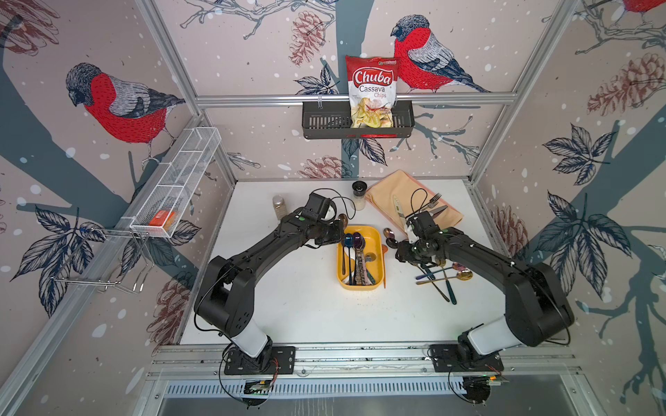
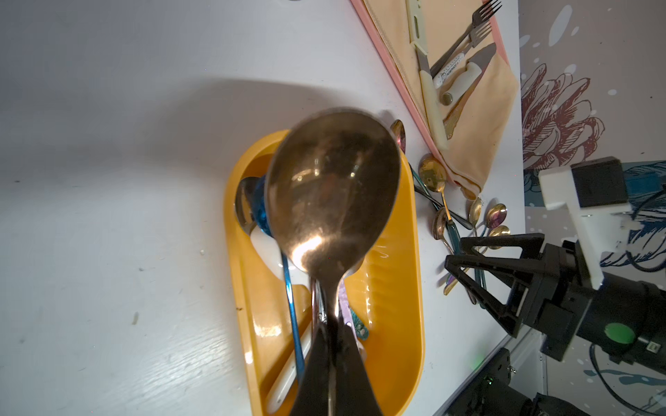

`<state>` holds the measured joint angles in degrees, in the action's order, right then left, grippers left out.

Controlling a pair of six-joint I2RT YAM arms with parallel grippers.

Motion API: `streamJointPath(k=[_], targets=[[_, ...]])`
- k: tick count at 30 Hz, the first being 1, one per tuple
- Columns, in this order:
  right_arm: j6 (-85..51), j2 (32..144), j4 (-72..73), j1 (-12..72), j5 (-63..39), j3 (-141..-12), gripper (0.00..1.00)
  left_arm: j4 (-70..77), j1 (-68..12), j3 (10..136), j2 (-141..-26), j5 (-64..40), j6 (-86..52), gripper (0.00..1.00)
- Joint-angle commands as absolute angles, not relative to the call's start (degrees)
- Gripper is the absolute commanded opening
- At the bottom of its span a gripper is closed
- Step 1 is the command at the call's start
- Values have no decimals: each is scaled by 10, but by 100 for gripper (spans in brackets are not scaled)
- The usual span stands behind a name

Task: Put the spoon into the storage box
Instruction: Place the spoon in the storage box.

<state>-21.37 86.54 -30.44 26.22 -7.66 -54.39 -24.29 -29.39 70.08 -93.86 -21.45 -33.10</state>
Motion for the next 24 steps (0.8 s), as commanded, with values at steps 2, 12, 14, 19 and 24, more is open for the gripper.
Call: streamJointPath(k=[2, 12, 14, 19, 24], targets=[[-221, 861, -302, 262, -70, -543, 57, -196, -309, 702, -960, -234, -361, 0], [-226, 858, -292, 262, -74, -531, 57, -153, -323, 665, -996, -250, -393, 0], [-226, 858, -292, 262, -74, -532, 57, -152, -325, 665, -1006, -250, -394, 0], [-225, 860, -292, 262, -73, -532, 57, -156, -325, 665, -1024, -244, -397, 0], [-228, 865, -285, 266, -77, -531, 57, -162, -325, 667, -1035, -243, -397, 0]])
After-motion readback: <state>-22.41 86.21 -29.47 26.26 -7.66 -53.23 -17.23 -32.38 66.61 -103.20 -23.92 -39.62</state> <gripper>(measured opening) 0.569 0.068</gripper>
